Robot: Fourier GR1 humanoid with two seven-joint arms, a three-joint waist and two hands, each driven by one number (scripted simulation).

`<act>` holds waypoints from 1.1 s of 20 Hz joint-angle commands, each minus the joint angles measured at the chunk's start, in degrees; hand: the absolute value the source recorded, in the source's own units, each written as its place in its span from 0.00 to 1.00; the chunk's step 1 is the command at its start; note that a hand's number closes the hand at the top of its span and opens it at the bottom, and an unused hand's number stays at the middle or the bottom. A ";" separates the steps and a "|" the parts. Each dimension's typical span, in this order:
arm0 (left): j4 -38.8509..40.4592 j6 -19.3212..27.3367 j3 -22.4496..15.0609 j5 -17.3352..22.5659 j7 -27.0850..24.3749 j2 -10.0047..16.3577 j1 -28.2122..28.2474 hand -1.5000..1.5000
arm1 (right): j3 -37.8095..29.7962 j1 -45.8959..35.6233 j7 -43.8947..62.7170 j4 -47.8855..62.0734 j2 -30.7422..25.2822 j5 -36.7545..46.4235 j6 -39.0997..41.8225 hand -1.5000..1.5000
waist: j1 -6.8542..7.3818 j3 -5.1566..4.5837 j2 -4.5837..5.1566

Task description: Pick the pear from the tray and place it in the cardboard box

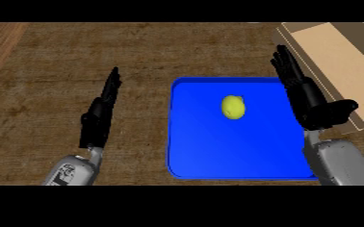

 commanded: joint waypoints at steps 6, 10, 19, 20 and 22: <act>-3.19 -5.98 11.21 10.47 3.25 6.58 3.92 0.50 | -15.75 4.83 17.69 5.16 4.18 -8.78 -18.74 0.00 | 0.96 -0.19 -0.62; -4.06 -9.95 12.20 14.76 4.73 7.16 5.82 0.50 | -16.90 6.77 12.44 3.47 2.32 7.47 -38.98 0.00 | 0.53 -0.36 -0.98; -6.16 -15.60 15.76 18.98 6.32 10.20 9.51 0.50 | 0.69 6.80 39.70 -8.83 -8.74 22.14 -29.25 0.00 | 1.37 -0.37 -0.54; -7.09 -15.93 16.85 19.31 5.82 11.07 9.11 0.50 | 2.31 6.50 42.81 -8.51 -10.60 22.62 -26.22 0.00 | 1.85 -0.47 -0.62; -6.77 -15.27 16.30 18.75 6.00 10.42 8.82 0.50 | 3.62 4.00 49.48 -7.50 -14.48 22.20 -19.87 0.00 | 2.14 -0.47 -0.41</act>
